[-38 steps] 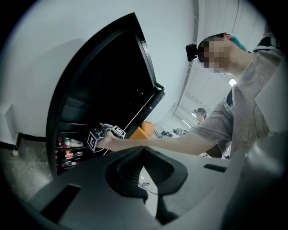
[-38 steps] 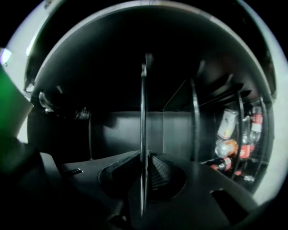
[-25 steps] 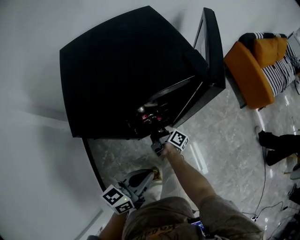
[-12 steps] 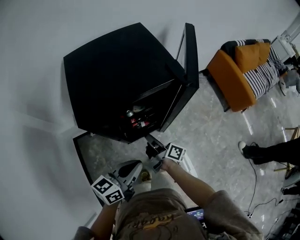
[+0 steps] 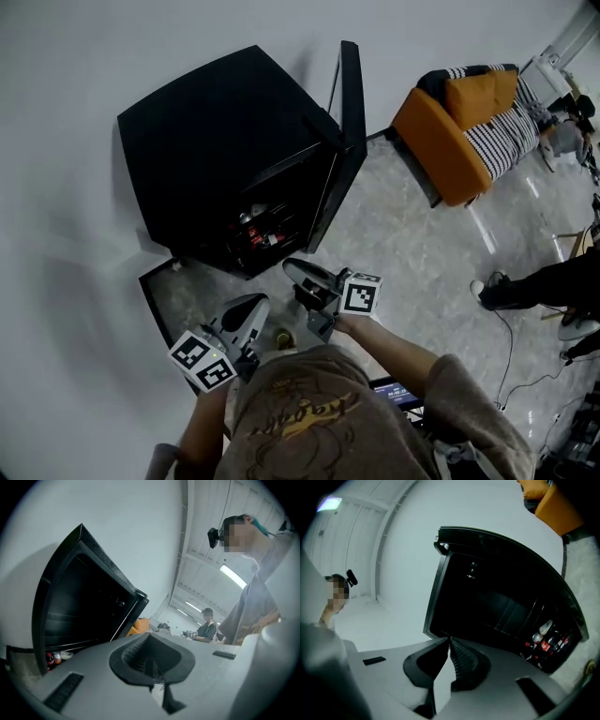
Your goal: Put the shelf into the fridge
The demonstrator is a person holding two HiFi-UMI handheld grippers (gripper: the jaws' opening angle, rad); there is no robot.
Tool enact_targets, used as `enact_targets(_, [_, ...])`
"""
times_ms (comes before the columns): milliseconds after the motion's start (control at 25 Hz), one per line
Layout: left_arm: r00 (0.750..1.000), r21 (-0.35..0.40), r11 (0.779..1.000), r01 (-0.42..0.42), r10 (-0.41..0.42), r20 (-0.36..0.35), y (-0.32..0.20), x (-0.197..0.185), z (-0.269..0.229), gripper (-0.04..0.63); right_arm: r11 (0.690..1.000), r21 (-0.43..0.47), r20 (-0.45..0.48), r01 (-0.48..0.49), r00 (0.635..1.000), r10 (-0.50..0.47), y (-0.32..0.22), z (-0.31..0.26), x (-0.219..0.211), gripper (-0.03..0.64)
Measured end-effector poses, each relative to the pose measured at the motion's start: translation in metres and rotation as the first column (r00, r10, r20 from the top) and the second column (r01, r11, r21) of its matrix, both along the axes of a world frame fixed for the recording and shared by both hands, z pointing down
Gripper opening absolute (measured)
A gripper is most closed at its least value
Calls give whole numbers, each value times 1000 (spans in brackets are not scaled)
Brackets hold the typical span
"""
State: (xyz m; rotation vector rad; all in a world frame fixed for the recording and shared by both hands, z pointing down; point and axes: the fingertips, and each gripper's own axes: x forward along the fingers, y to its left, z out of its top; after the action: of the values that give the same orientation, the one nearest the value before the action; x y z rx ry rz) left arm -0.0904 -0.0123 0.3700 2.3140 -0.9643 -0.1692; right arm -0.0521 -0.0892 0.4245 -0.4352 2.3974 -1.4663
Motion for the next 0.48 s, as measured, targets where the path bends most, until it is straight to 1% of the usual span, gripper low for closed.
enact_targets(120, [1000, 19, 1000, -10, 10, 5, 1, 2, -11, 3, 997, 68, -31, 41, 999, -39, 14, -26, 2, 28])
enact_targets(240, [1000, 34, 999, -21, 20, 15, 1, 4, -19, 3, 986, 140, -66, 95, 994, -86, 28, -46, 2, 28])
enact_targets(320, [999, 44, 999, -29, 28, 22, 1, 5, -23, 3, 980, 166, -69, 107, 993, -97, 34, -55, 6, 28])
enact_targets(480, [999, 65, 997, -36, 34, 28, -2, 3, -29, 3, 965, 231, -46, 125, 992, -117, 38, -74, 10, 28])
